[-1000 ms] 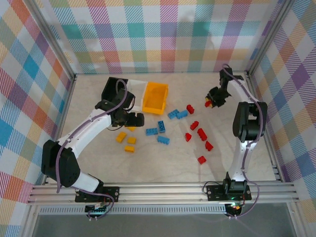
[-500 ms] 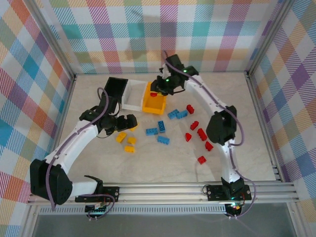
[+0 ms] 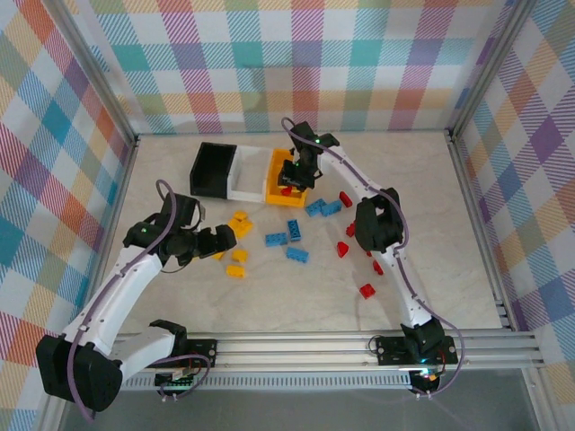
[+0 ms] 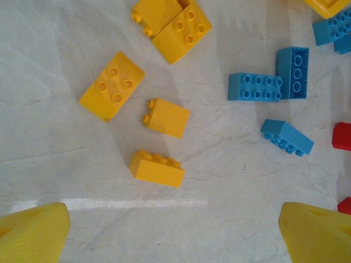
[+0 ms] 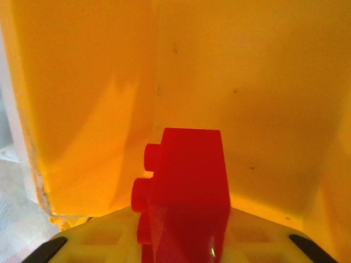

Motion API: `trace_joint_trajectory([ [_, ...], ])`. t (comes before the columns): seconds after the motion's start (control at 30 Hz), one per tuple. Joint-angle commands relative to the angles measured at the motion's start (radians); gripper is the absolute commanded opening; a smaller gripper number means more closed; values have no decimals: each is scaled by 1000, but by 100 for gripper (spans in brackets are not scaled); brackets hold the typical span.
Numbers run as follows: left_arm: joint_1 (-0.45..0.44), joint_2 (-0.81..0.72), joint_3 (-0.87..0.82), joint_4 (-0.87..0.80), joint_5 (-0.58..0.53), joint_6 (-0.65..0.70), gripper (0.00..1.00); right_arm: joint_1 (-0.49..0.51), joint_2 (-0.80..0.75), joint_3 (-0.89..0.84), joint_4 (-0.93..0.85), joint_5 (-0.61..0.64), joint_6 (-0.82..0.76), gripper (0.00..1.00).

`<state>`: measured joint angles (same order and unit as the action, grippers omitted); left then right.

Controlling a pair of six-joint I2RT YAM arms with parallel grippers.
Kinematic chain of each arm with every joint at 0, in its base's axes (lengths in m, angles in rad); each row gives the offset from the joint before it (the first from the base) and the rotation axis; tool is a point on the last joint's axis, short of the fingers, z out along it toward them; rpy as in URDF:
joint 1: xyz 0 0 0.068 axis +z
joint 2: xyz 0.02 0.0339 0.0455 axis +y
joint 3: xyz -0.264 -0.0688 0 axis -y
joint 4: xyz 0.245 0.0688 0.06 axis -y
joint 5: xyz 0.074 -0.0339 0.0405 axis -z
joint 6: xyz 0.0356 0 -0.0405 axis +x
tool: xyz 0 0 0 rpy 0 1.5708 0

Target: Sort the legos into containers by color

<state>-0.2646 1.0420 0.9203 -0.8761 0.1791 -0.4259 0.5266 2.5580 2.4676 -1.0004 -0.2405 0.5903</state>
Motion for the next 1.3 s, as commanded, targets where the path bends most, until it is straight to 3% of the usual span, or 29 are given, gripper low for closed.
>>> trace_joint_trajectory([
  [0.0, 15, -27, -12, -49, 7, 19, 98, -3, 12, 47, -15, 17, 6, 41],
  [0.2, 25, -25, -18, -38, 15, 26, 98, -2, -10, 47, -20, 21, 12, 51],
  [0.67, 27, 45, 4, 64, 76, 7, 98, -1, -267, -25, -138, 26, -111, 56],
  [0.93, 25, 57, -22, 138, 159, 16, 96, 0, -571, -410, -260, 69, -213, 57],
  [1.27, -15, 95, -41, 182, 167, -21, 96, -3, -910, -970, -374, 172, -50, 60],
])
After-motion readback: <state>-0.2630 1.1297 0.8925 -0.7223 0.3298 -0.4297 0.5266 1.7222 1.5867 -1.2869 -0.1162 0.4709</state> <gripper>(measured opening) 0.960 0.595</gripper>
